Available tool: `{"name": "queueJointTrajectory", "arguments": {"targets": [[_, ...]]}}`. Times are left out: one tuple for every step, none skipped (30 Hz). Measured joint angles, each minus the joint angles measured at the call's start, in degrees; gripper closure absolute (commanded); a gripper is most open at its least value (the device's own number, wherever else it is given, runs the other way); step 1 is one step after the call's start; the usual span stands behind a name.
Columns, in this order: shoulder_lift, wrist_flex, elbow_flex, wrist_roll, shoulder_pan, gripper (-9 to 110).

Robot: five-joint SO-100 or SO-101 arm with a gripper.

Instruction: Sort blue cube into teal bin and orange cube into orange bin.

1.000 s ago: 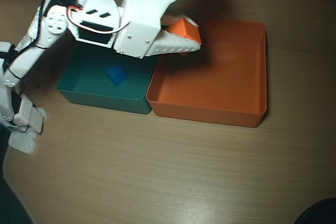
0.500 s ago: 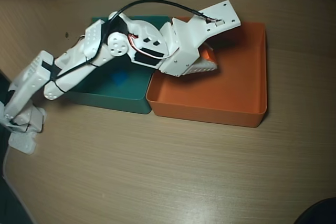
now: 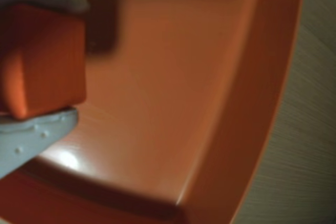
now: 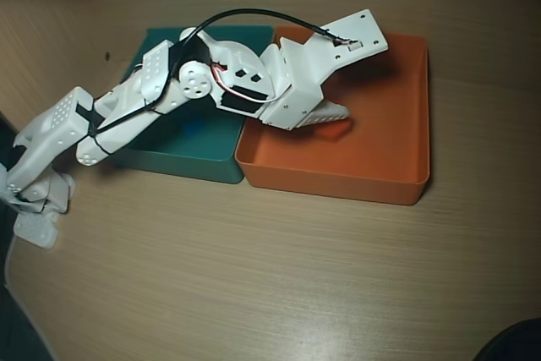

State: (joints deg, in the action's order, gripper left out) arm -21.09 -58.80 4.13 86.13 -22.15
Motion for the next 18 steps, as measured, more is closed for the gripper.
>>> {"name": "queueJointTrajectory", "arguments": {"targets": [[0.0, 0.0, 0.0, 0.0, 0.0, 67], [0.0, 0.0, 0.0, 0.0, 0.0, 68], [0.0, 0.0, 0.0, 0.0, 0.0, 68], [0.0, 0.0, 0.0, 0.0, 0.0, 68], [0.0, 0.0, 0.0, 0.0, 0.0, 69], [0.0, 0.0, 0.0, 0.0, 0.0, 69], [0.0, 0.0, 0.0, 0.0, 0.0, 71], [0.0, 0.0, 0.0, 0.0, 0.0, 72], [0.0, 0.0, 0.0, 0.0, 0.0, 74], [0.0, 0.0, 0.0, 0.0, 0.0, 77], [0.0, 0.0, 0.0, 0.0, 0.0, 81], [0.0, 0.0, 0.0, 0.0, 0.0, 85], [0.0, 0.0, 0.0, -0.1, 0.0, 89], [0.0, 0.0, 0.0, -0.2, 0.0, 93], [0.0, 0.0, 0.0, -0.3, 0.0, 98], [0.0, 0.0, 0.0, -0.3, 0.0, 102], [0.0, 0.0, 0.0, -0.3, 0.0, 106], [0.0, 0.0, 0.0, -0.3, 0.0, 108]]}}
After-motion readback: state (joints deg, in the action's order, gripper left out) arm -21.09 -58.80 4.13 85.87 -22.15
